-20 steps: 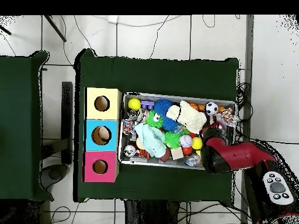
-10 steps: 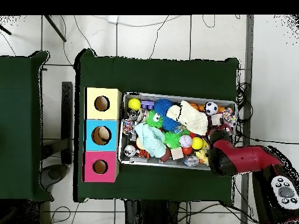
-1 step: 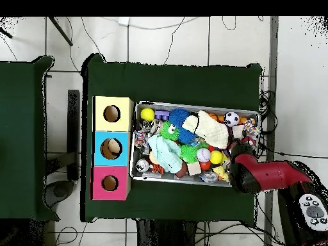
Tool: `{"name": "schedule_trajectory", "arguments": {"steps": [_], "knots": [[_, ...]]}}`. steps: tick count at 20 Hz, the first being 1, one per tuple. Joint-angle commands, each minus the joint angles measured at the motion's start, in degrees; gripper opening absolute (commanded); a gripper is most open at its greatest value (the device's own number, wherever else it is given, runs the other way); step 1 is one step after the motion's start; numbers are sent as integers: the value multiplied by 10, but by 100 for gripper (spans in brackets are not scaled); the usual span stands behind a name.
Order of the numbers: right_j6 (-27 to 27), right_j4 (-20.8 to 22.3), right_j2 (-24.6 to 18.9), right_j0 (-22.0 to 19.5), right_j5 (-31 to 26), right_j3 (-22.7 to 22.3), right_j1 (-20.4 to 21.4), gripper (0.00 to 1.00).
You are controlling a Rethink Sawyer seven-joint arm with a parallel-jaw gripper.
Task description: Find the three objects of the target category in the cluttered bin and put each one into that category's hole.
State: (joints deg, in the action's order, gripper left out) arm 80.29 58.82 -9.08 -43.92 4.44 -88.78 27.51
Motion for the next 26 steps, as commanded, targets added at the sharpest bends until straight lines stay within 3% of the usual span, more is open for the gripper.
{"name": "schedule_trajectory", "arguments": {"steps": [1, 9, 13, 14, 26], "knots": [[45, 1, -7, -11, -42, 11, -1, 100], [31, 4, -21, -25, -56, -2, 14, 100], [1, 0, -67, -61, -86, -21, 23, 100], [-7, -1, -79, -71, -94, -25, 25, 0], [0, 6, -78, -69, -93, -27, 27, 0]]}}
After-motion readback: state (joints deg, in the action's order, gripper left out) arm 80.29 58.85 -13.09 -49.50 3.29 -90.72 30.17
